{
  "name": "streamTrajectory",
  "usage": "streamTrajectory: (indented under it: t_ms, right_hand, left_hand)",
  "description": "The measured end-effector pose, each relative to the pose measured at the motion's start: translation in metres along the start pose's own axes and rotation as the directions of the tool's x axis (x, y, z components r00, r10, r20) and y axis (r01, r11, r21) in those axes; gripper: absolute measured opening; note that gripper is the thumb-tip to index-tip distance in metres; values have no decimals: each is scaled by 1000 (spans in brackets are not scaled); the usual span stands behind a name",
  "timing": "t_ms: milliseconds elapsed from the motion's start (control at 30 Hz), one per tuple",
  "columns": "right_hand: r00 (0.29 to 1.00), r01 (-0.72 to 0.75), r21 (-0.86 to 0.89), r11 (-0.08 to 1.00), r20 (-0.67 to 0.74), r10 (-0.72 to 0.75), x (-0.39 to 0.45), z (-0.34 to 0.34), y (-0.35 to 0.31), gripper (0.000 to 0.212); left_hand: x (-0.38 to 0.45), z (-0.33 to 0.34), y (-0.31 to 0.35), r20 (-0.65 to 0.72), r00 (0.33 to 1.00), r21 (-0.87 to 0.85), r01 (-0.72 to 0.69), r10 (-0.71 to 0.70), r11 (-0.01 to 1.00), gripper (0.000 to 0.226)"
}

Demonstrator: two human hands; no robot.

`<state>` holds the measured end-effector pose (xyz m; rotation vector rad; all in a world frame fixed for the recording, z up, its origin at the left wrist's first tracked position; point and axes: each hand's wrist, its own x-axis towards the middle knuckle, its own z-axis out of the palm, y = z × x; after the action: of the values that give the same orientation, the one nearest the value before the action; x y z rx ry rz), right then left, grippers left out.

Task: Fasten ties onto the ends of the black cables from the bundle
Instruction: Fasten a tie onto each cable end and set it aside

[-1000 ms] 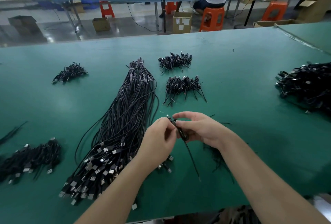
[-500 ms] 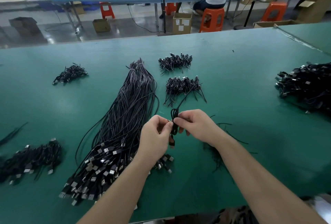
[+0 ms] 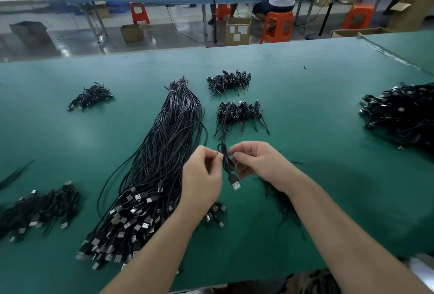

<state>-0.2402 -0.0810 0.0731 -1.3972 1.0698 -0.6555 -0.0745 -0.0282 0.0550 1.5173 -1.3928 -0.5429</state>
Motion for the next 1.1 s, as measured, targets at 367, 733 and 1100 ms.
streamTrajectory:
  t_ms: [367, 733, 1100]
  right_hand:
    - [939, 263, -403, 877, -102, -329, 2, 12, 10, 10]
    - [999, 40, 3, 999, -27, -40, 7, 15, 12, 25]
    - [976, 36, 221, 975, -217, 13, 26, 26, 34, 13]
  left_hand:
    - [4, -2, -1, 224, 926, -369, 370, -304, 853, 12]
    - [5, -8, -15, 192, 891, 293, -452, 411, 843, 15]
    - [17, 9, -30, 223, 947, -19, 240, -230, 971, 13]
